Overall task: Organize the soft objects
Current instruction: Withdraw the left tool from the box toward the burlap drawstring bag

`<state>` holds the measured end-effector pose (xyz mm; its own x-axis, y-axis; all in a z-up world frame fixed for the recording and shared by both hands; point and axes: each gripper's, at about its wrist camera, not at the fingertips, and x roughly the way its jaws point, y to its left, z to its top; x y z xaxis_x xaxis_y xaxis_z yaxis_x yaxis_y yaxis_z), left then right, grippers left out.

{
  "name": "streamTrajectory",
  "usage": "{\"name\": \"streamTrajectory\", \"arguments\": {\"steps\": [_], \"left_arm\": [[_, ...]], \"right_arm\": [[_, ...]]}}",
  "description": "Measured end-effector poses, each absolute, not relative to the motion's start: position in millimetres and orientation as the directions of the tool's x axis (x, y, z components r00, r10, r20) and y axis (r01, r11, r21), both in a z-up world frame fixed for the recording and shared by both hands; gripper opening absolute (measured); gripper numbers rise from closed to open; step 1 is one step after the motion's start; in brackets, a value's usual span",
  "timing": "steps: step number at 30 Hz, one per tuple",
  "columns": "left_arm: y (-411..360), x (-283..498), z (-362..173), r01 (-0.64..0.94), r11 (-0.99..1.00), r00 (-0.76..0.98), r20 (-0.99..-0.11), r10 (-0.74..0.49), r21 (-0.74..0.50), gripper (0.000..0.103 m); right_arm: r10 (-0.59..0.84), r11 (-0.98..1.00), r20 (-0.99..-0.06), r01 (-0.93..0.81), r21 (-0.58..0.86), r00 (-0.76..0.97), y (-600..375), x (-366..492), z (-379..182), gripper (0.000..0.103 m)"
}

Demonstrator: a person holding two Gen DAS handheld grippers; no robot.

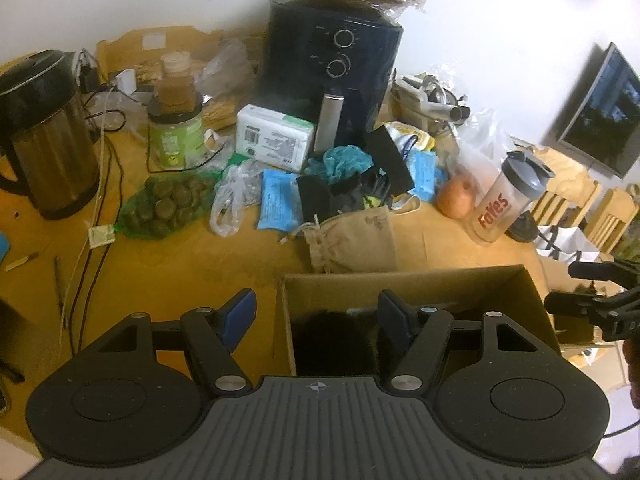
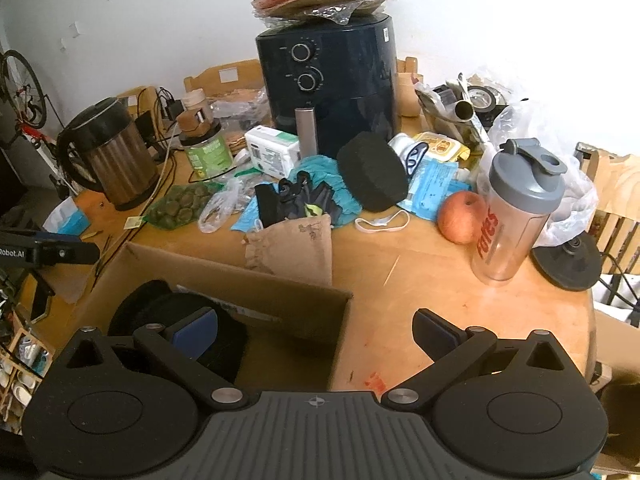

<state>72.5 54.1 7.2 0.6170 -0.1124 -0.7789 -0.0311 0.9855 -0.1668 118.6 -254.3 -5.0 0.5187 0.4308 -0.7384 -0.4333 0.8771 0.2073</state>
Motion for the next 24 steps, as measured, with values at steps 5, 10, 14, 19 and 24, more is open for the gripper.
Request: {"name": "streamTrajectory", "arguments": {"steps": [5,10,14,19,24], "left_arm": [[55.8,91.9,5.1,0.007,0.985,0.603,-0.785,-0.14,-0.17,0.067],[58.8,111.3,4.9,0.026,0.985,0.593,-0.79,-0.152,-0.17,0.067],[62.2,128.3,1.4,0.037,0.986,0.581,-0.799,-0.152,-0.161,0.067],[67.7,152.8,-8.0,0.044,0.986,0.545,-0.823,-0.161,-0.164,0.067],[72.8,176.1,-16.7,0.05,0.982,0.508,-0.842,-0.182,-0.182,0.067]], "right_arm": [[0.404,0.891,-0.748,-0.413,0.189,0.528,-255.3,128.4,-4.7,0.103],[0.38,0.904,-0.753,-0.389,0.179,0.537,-257.1,137.0,-4.5,0.103],[0.372,0.911,-0.754,-0.367,0.186,0.541,-258.4,143.9,-4.8,0.103],[0.354,0.922,-0.764,-0.338,0.188,0.54,-259.7,149.9,-8.2,0.103],[0.321,0.939,-0.777,-0.289,0.186,0.541,-263.8,154.2,-14.1,0.103]]}}
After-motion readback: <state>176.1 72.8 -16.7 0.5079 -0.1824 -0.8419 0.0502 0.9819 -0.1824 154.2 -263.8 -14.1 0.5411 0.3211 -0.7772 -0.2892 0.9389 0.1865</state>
